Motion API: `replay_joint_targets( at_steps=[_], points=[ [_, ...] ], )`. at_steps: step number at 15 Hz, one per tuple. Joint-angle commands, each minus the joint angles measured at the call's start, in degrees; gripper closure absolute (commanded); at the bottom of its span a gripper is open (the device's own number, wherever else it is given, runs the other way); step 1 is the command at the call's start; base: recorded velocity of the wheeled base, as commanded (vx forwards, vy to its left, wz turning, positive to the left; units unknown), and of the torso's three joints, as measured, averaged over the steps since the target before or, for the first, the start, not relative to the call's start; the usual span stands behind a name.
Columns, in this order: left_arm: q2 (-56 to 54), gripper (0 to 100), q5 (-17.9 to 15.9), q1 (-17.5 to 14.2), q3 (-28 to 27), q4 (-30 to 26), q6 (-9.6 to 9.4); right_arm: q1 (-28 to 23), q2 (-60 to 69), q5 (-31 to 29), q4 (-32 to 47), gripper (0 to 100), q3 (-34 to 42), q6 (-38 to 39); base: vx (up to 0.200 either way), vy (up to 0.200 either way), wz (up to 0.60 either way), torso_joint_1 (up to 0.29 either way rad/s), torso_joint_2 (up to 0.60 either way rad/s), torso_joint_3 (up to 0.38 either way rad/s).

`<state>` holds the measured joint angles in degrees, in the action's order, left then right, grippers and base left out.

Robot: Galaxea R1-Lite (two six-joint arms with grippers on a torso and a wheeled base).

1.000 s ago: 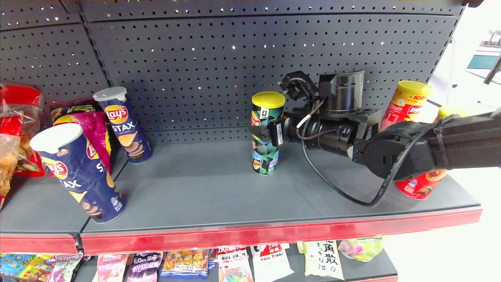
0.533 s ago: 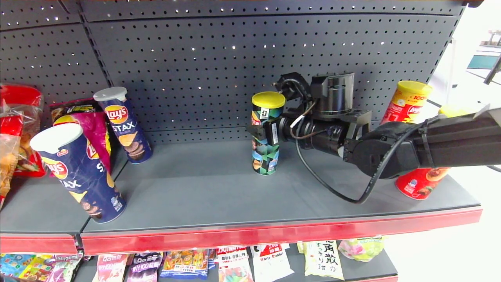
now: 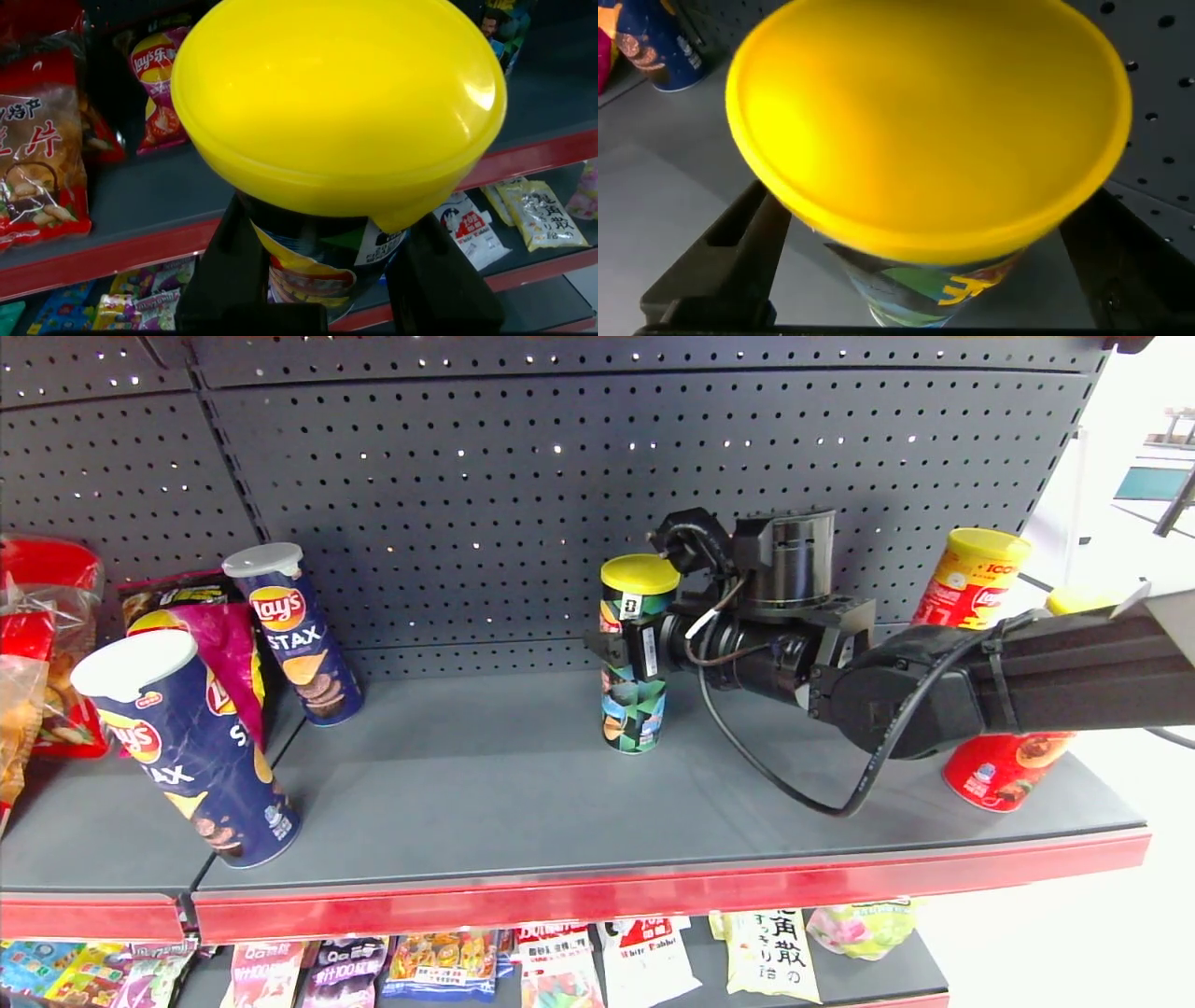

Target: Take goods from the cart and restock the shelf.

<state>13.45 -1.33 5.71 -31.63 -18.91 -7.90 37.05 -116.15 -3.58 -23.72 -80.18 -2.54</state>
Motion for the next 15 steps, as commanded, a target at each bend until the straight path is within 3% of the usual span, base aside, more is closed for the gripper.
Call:
replay_joint_targets(
  at_steps=[1,8,12,15],
  points=[
    [0.0,100,0.01,0.01,-0.01,0.01,-0.01,0.39,-0.13,-0.2,-0.01,100,0.11,0.07,0.0,0.0,0.0,0.0,0.0,0.0],
    [-0.17,100,0.01,-0.08,-0.18,0.01,-0.01,2.42,1.81,0.42,0.17,100,0.72,1.74,0.0,0.0,0.0,0.0,0.0,0.0],
    [-0.17,100,0.01,0.01,-0.18,0.01,-0.01,2.06,9.19,9.74,0.34,100,4.06,1.13,0.0,0.0,0.0,0.0,0.0,0.0],
    [-0.09,100,0.01,0.01,-0.18,0.1,-0.01,-0.92,13.23,18.26,0.26,100,8.72,-7.4,0.0,0.0,0.0,0.0,0.0,0.0]
  ],
)
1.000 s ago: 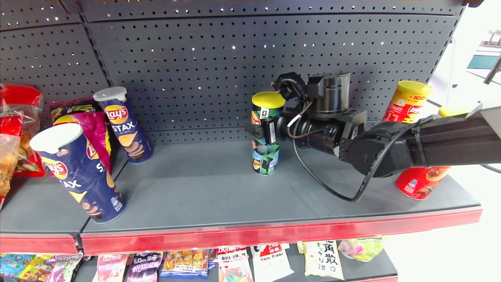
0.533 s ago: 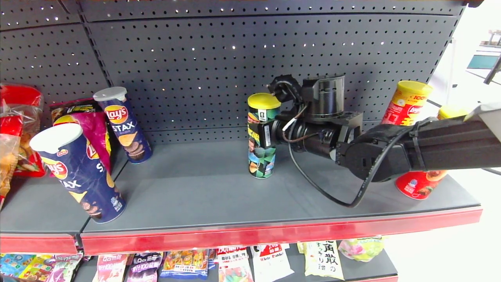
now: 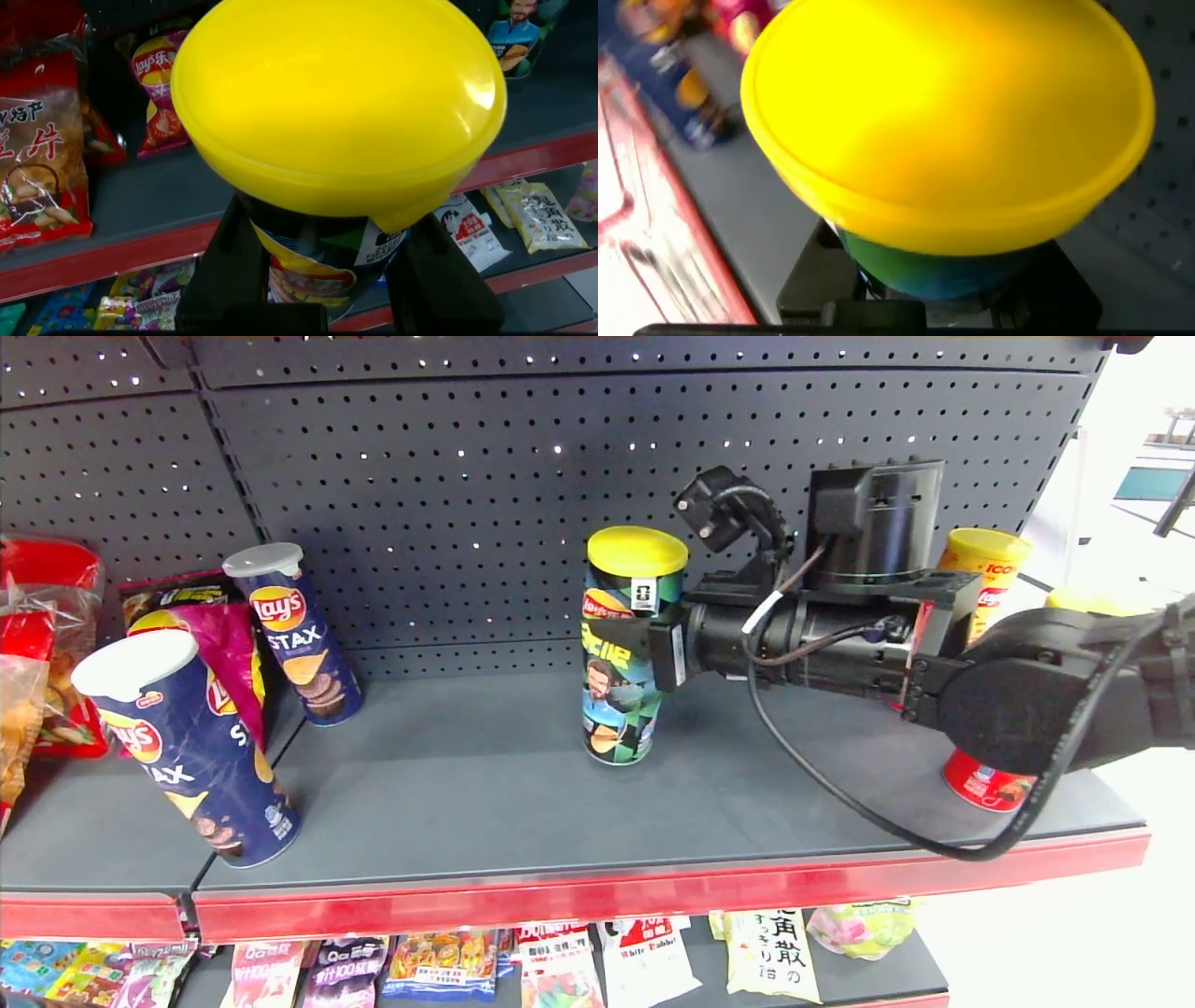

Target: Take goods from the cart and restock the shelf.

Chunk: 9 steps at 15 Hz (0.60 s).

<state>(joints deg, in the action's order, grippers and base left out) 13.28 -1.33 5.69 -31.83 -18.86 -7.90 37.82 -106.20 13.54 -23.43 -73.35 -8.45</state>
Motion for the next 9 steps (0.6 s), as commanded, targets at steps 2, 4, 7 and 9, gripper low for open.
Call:
replay_joint_targets(
  at_steps=[2,4,7,9],
  points=[
    [0.17,100,-0.08,0.02,0.01,0.05,-0.01,-4.33,4.69,8.69,0.05,100,4.18,-5.53,0.0,0.0,0.0,0.0,0.0,0.0],
    [0.17,100,-0.08,0.02,0.01,0.05,-0.01,-4.42,6.98,12.82,0.4,100,7.34,-5.61,0.0,0.0,0.0,0.0,0.0,0.0],
    [0.61,100,-0.25,0.02,0.1,0.05,-0.01,-3.54,9.35,16.08,0.67,100,11.92,-5.53,0.0,0.0,0.0,0.0,0.0,0.0],
    [0.96,100,-0.34,0.02,0.01,0.05,-0.01,-2.92,9.96,17.39,0.67,100,14.55,-5.53,0.0,0.0,0.0,0.0,0.0,0.0]
  ],
)
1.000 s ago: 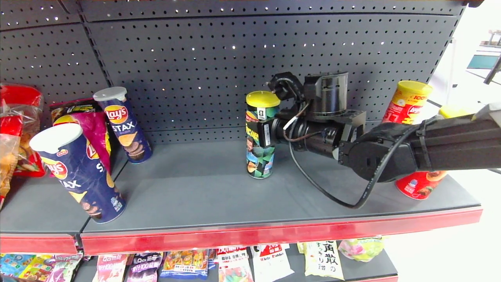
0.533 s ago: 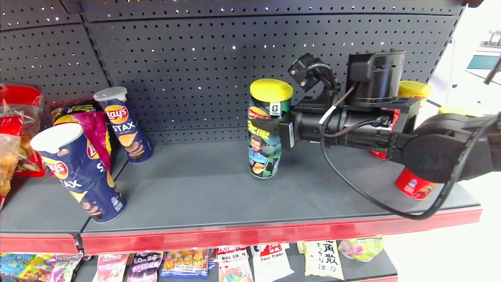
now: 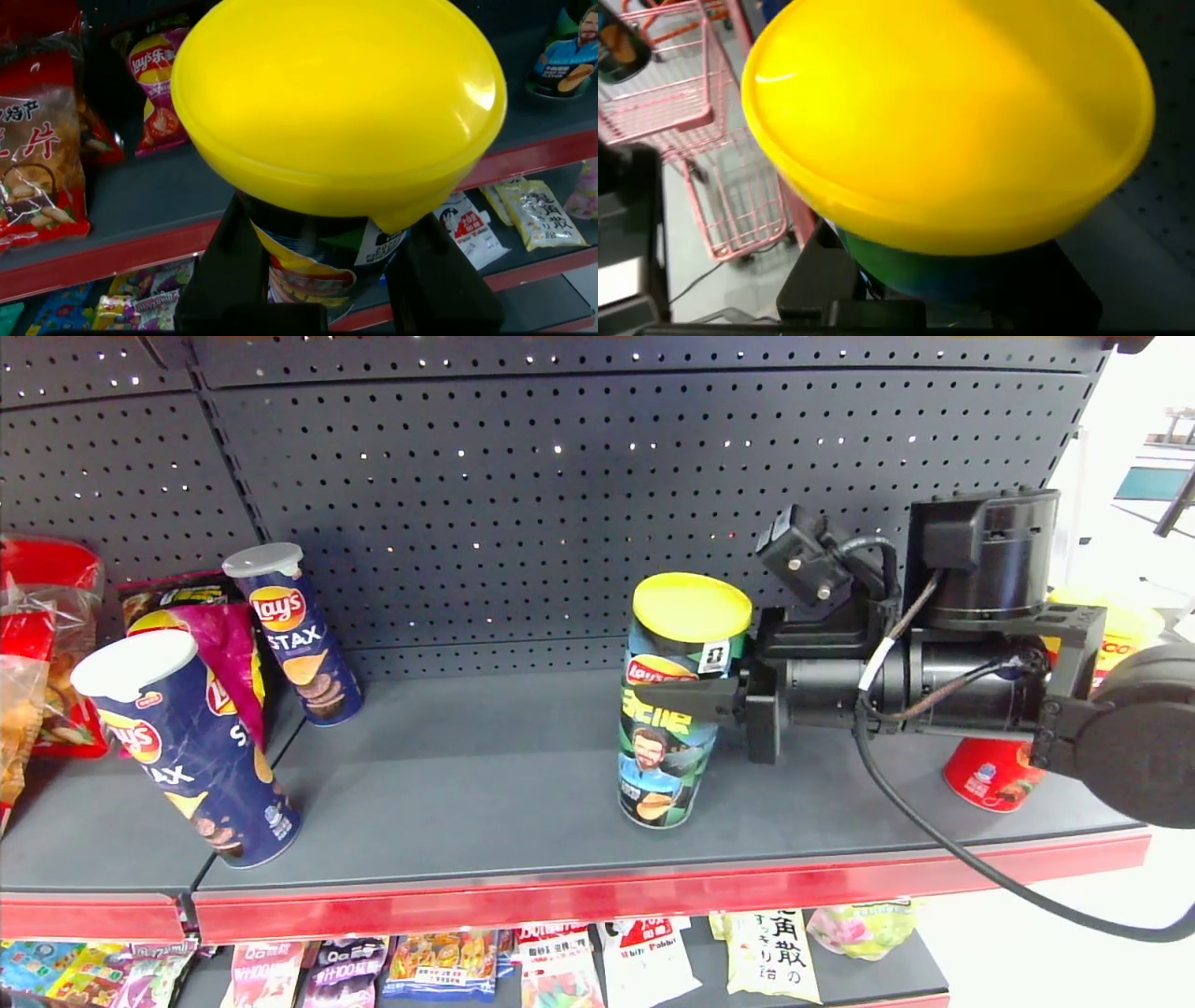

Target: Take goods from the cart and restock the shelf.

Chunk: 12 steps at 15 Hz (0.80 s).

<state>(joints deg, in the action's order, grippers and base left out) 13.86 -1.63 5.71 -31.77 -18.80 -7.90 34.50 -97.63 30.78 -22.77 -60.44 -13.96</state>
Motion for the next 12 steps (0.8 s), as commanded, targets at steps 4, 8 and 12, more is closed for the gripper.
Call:
replay_joint_targets(
  at_steps=[4,8,12],
  points=[
    [0.82,100,-0.04,0.01,-0.14,0.08,-0.01,0.31,0.43,2.09,0.01,100,2.52,-0.02,0.0,0.0,0.0,0.0,0.0,0.0],
    [0.82,100,-0.04,0.01,-0.05,0.08,-0.01,-0.05,-1.42,2.53,0.01,100,2.08,-0.19,0.0,0.0,0.0,0.0,0.0,0.0],
    [0.73,100,0.05,0.01,-0.05,0.08,-0.01,-1.1,-2.56,7.01,0.01,100,0.06,-0.19,0.0,0.0,0.0,0.0,0.0,0.0]
  ],
)
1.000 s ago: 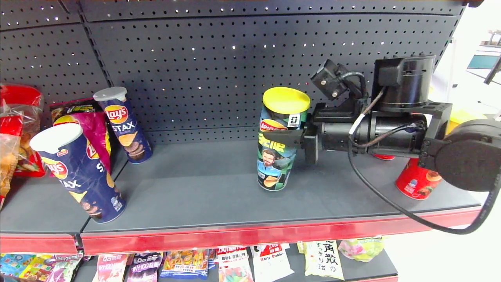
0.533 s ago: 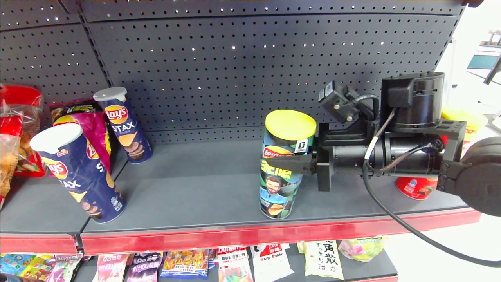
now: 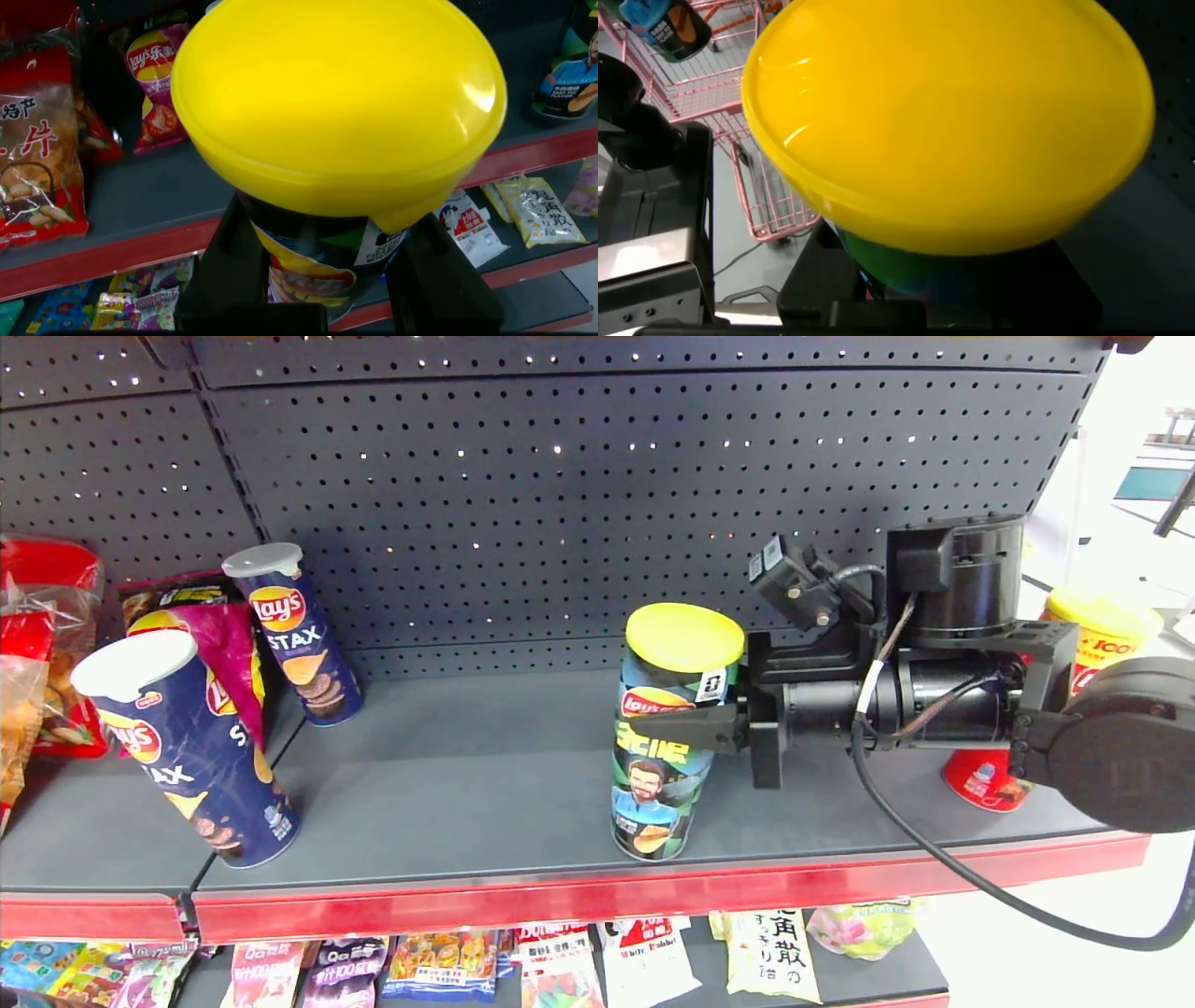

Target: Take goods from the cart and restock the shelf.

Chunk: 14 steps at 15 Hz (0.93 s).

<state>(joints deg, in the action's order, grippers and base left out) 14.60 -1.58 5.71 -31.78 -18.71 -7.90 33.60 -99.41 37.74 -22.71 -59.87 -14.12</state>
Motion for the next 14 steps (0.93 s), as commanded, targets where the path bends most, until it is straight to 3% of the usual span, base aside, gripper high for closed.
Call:
replay_joint_targets(
  at_steps=[1,14],
  points=[
    [-0.01,100,-0.09,0.01,-0.04,-0.01,-0.1,-0.29,-1.31,0.05,-0.05,100,-1.22,-0.03,0.0,0.0,0.0,0.0,0.0,0.0],
    [-0.1,100,0.0,0.01,-0.39,-0.01,-0.1,-0.64,-2.1,0.14,-0.14,100,0.89,-1.97,0.0,0.0,0.0,0.0,0.0,0.0]
  ],
)
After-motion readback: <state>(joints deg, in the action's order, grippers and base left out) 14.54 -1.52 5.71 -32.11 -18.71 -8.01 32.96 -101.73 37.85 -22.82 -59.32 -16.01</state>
